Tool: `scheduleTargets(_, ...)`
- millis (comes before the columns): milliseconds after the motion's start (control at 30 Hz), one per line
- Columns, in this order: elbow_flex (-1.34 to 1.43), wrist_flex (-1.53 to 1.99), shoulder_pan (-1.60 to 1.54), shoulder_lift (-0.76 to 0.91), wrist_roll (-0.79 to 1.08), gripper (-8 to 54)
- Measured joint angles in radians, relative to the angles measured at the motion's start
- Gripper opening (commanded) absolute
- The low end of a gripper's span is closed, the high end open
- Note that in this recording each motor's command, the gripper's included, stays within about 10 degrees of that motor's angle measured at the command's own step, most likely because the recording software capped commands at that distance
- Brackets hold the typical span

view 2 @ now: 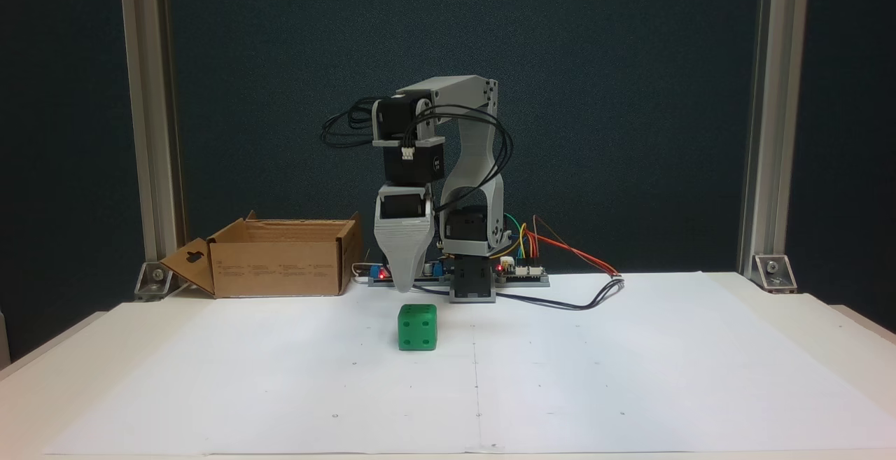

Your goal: Grasp a green dice and put it in the bin.

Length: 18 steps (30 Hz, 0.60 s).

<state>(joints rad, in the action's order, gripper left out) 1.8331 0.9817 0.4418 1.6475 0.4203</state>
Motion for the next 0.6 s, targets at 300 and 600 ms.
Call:
scheduleTargets(300, 0.098, -0.149, 0.000, -0.015, 0.000, 47.0)
scheduleTargets(600, 0.120, -0.160, 0.002, -0.040, -0.011, 47.0)
